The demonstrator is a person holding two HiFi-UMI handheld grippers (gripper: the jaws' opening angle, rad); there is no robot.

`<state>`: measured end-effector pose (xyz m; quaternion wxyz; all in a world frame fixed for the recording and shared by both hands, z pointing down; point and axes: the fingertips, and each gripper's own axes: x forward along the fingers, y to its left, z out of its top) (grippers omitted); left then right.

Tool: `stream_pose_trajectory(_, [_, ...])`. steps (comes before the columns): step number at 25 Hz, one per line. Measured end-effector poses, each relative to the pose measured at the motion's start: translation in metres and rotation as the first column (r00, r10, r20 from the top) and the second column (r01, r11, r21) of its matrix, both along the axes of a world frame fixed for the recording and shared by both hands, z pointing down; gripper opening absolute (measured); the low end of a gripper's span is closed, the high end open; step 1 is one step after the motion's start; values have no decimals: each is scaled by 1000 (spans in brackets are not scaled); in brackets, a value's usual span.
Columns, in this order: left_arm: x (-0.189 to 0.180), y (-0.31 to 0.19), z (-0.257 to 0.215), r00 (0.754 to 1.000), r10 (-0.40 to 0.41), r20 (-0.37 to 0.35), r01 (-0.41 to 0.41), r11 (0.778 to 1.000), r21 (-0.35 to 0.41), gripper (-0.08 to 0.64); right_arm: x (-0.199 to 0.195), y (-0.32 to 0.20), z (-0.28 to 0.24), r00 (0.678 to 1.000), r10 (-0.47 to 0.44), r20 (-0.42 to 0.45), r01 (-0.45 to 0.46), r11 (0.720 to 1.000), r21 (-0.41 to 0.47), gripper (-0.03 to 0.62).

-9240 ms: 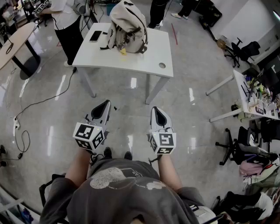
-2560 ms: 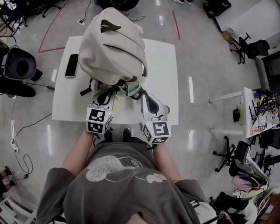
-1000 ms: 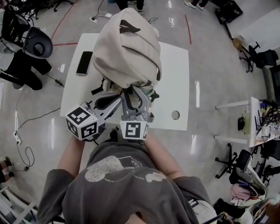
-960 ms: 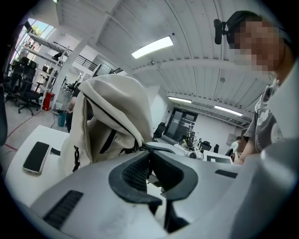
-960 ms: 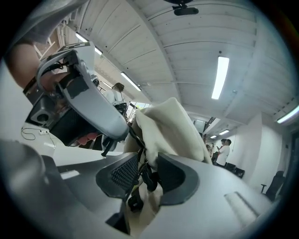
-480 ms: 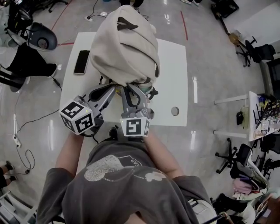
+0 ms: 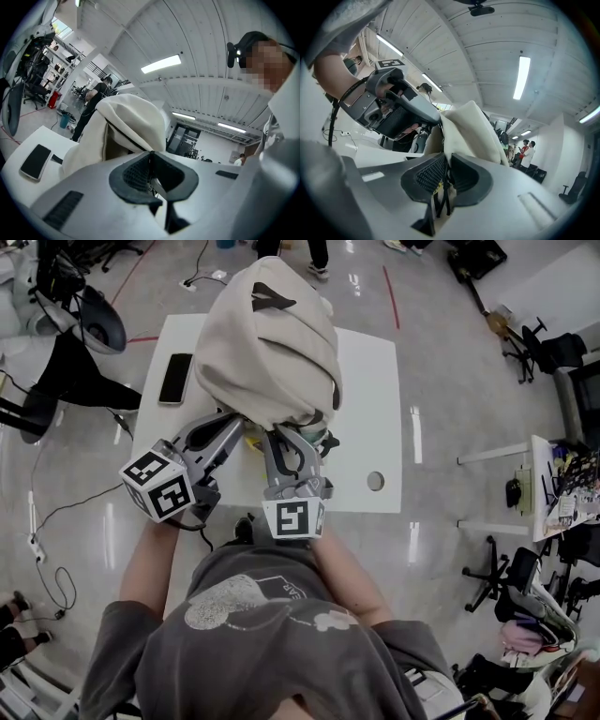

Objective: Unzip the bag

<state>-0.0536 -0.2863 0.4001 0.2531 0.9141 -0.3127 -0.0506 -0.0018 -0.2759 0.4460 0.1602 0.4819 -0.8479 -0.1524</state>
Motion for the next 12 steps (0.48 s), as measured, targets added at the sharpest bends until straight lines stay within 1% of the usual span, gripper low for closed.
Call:
stream_pose_trajectory(5, [-6, -4, 1, 1000, 5, -8, -5, 1000, -4, 35, 1, 1, -2, 1000, -12, -14, 12, 1000, 10, 41])
stream_pose_trajectory(10, [-12, -8, 38, 999, -21, -48, 18, 997, -78, 37, 7, 0, 0, 1000, 3, -20, -3, 1000, 0, 40])
stream_pose_trajectory(12, [-13, -8, 40, 997, -31, -77, 25, 996, -82, 37, 7, 0, 1, 1000, -5, -27, 5, 1000, 0, 40])
